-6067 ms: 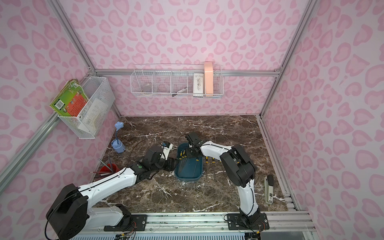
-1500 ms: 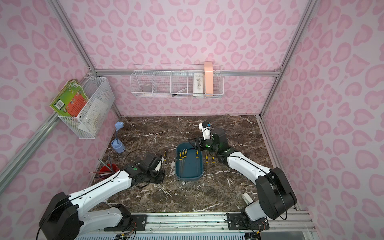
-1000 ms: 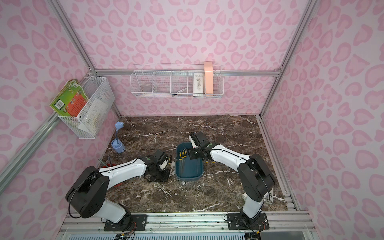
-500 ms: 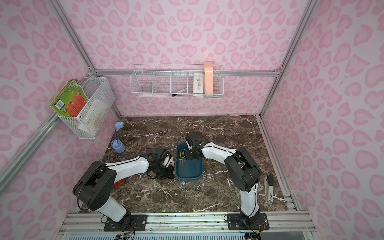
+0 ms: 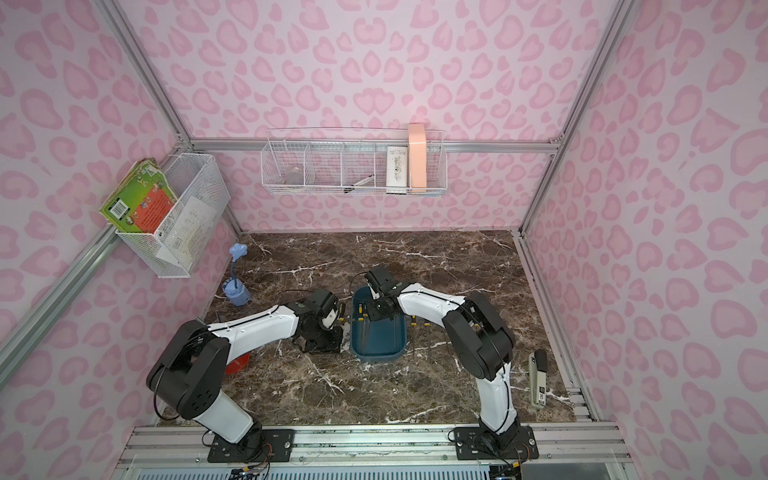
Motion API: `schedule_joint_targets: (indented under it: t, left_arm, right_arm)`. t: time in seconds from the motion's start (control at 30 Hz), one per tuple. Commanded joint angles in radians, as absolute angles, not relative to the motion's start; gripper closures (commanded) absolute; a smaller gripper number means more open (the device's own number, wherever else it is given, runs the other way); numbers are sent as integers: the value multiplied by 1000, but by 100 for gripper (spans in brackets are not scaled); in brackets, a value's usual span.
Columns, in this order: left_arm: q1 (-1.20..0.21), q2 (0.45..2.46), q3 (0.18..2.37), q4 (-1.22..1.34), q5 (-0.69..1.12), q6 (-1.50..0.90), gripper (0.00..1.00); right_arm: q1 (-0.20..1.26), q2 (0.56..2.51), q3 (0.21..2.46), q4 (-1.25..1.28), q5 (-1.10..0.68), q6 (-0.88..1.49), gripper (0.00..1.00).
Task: Take the file tool out of the storage box
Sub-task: Place the file tool at the center of the board.
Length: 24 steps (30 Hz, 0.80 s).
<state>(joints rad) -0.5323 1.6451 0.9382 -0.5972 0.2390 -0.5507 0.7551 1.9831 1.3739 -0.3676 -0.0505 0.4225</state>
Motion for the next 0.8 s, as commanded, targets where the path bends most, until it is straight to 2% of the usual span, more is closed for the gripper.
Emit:
schedule_joint_targets:
  t: [0.0, 0.3, 0.6, 0.77]
  left_arm:
    - [-532, 1671, 971, -685, 255, -537, 96]
    - [-526, 1736, 1013, -713, 277, -536, 91]
    - [-528, 1765, 1014, -701, 293, -529, 74]
    - [-528, 1752, 1018, -703, 289, -531, 71]
  right_arm:
    - [757, 1994, 1397, -373, -60, 415, 64]
    - [760, 2043, 1459, -425, -28, 423, 64]
    - [762, 2085, 1486, -448, 14, 424, 65]
    - [762, 2101, 1489, -438, 14, 426, 66]
